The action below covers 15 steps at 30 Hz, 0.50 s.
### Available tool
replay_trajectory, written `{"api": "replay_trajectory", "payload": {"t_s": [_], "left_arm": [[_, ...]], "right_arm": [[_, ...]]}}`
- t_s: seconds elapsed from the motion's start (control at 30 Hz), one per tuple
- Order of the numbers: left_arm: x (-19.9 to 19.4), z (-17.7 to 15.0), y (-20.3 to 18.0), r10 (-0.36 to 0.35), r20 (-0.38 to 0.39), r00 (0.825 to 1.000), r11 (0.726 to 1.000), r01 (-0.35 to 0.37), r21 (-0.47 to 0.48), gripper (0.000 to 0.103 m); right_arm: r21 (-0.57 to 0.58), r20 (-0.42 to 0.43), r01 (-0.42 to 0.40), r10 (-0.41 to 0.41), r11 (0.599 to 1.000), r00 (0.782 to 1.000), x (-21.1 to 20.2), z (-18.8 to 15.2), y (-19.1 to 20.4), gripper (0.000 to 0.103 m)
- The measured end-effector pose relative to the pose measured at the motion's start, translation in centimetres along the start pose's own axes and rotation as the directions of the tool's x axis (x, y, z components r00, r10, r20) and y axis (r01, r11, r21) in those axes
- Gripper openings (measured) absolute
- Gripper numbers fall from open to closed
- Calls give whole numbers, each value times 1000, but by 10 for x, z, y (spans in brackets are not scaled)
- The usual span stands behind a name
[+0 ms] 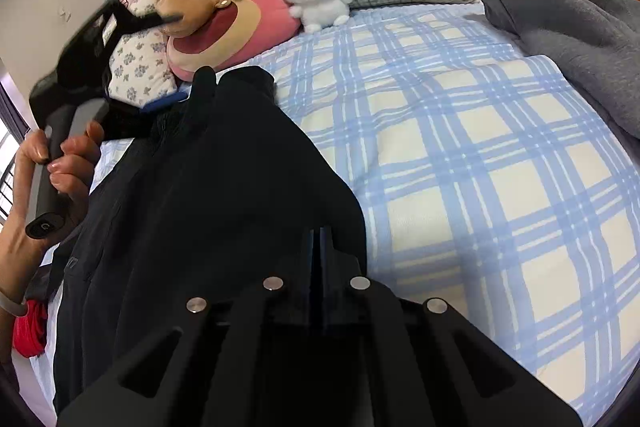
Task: Fold large clothes
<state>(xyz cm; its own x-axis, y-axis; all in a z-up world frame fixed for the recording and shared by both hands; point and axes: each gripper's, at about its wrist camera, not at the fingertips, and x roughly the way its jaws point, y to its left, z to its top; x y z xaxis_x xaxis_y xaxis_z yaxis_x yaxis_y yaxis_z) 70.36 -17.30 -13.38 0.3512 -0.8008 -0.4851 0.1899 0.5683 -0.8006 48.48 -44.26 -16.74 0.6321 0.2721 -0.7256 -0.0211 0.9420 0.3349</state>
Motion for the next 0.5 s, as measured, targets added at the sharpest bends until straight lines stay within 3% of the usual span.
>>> {"api": "replay_trajectory", "payload": {"t_s": [0.1,0.17,0.23,0.33,0.4,0.5], "left_arm": [[33,-12,-24,-77,-97,992,994,83,64,96],[51,-19,-30,-61,-148,987,993,75,91,96],[74,-23,-25,18,-186,982,994,3,112,95],[86,-28,5,98,-158,983,993,-86,81,93],[87,-27,7,107,-104,989,989,-96,109,91],[95,-30,-3,170,-95,981,976,-154,157,93]], "right_arm": [[7,4,-12,12,1000,1000,0,-1,-2,3],[14,7,-21,21,1000,1000,0,-2,-4,3],[9,11,-17,17,1000,1000,0,-2,-3,3],[-21,25,15,-14,1000,1000,1,-4,3,3],[-27,30,25,-24,999,999,2,-4,4,3],[-41,34,40,-39,998,999,3,-5,7,3]]}}
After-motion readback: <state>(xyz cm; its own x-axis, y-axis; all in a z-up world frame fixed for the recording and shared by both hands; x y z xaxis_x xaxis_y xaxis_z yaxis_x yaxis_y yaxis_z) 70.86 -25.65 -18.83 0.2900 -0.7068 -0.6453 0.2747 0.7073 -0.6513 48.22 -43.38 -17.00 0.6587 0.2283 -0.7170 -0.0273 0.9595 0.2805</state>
